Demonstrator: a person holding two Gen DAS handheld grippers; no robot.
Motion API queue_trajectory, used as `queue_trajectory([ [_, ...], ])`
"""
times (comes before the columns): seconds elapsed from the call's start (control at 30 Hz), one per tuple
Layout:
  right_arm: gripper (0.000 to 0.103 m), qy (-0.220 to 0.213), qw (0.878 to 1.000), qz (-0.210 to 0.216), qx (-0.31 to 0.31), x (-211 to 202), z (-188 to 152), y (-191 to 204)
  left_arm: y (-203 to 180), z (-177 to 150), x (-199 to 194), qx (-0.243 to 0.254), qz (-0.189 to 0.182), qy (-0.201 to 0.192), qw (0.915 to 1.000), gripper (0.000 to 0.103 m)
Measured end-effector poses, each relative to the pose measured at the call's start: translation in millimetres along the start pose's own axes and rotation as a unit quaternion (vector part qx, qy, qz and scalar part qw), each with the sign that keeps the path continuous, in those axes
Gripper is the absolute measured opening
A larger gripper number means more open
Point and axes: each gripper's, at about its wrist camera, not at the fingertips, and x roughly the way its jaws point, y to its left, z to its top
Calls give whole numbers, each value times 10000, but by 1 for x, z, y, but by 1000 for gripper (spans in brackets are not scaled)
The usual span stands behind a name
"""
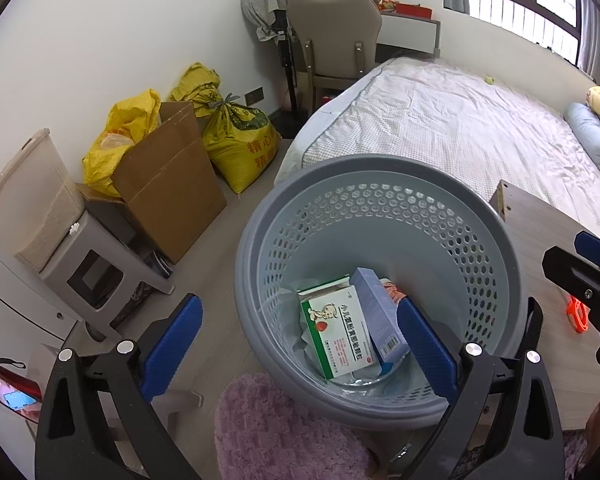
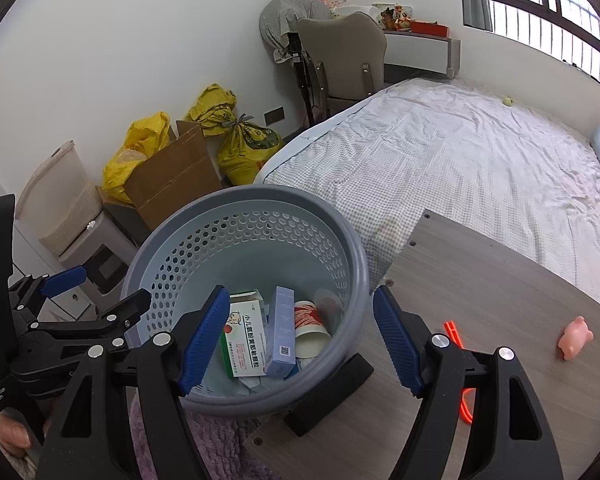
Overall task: Collect trash
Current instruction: 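Withdraw both grippers from the basket and move the left gripper to the orange scoop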
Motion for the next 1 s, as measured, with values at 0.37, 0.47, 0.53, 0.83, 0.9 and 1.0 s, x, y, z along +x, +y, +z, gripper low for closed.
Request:
queue_trajectory([
  [0.37,71,-65,9980,-503,375,-33,-30,-47,-39,-12,-10,122,-361,28,9993,96],
  [0.47,71,-21,9962,-683,543,-41,-43,-65,-55,-15,-14,252,-471,11,9986,96],
  [0.53,71,23,9945,-820,644,-45,-52,-78,-67,-16,-15,331,-547,26,9979,96],
  [0.83,71,73,9886,-1129,988,-60,-81,-121,-121,-16,-20,680,-824,3,9943,96],
  [0.9,71,63,9876,-1156,1061,-63,-84,-128,-133,-16,-20,742,-863,16,9935,96],
  [1.0,71,22,9854,-1242,1169,-70,-90,-141,-151,-16,-19,834,-941,49,9921,96],
])
